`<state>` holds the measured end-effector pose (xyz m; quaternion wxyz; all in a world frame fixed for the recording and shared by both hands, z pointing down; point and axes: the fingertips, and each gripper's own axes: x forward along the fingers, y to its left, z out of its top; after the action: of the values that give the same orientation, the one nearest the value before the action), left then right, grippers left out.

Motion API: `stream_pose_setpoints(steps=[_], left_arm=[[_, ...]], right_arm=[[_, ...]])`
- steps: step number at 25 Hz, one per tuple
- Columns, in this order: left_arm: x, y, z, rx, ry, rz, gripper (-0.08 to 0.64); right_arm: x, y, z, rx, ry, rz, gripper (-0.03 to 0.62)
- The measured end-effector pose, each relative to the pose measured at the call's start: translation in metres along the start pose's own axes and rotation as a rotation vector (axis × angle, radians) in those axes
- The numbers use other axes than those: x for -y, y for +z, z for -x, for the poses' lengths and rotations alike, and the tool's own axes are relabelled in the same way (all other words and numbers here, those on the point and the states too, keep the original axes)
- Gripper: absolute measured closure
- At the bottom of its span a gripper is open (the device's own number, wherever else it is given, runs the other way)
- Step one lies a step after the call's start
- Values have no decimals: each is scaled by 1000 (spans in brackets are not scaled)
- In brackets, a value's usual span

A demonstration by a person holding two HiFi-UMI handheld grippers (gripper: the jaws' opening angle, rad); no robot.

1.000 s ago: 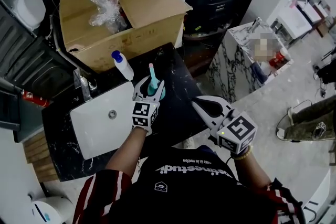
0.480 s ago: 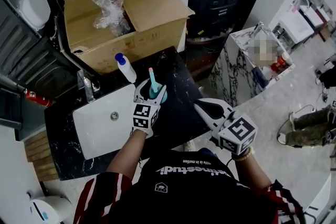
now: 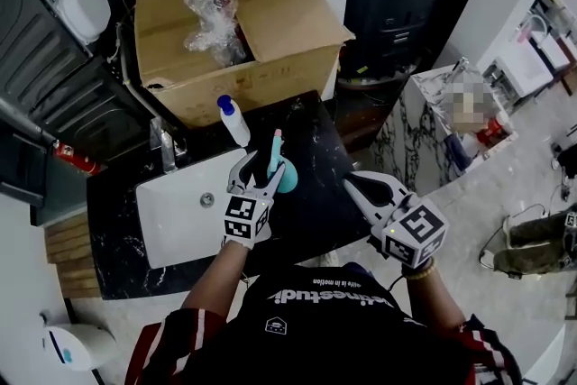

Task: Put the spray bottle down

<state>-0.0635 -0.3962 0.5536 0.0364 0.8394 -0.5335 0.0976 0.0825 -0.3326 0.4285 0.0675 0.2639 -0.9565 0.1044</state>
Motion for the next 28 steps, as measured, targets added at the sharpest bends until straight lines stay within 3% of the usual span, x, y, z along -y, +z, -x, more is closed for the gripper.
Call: stream_pose_setpoints(steps=[12, 17, 22, 28], left_arm=[[4, -12, 22, -33, -2, 17, 314], [-5, -6, 41, -8, 52, 36, 403], [-13, 23, 61, 53, 91, 19, 486], [-5, 78, 82, 147, 76, -51, 543]], right_arm=[[7, -1, -10, -27, 11, 22, 551], [5, 1, -16, -24, 33, 21, 551], [-2, 6, -29, -19, 73, 13, 551], [-18, 12, -47, -13, 128, 36, 551]])
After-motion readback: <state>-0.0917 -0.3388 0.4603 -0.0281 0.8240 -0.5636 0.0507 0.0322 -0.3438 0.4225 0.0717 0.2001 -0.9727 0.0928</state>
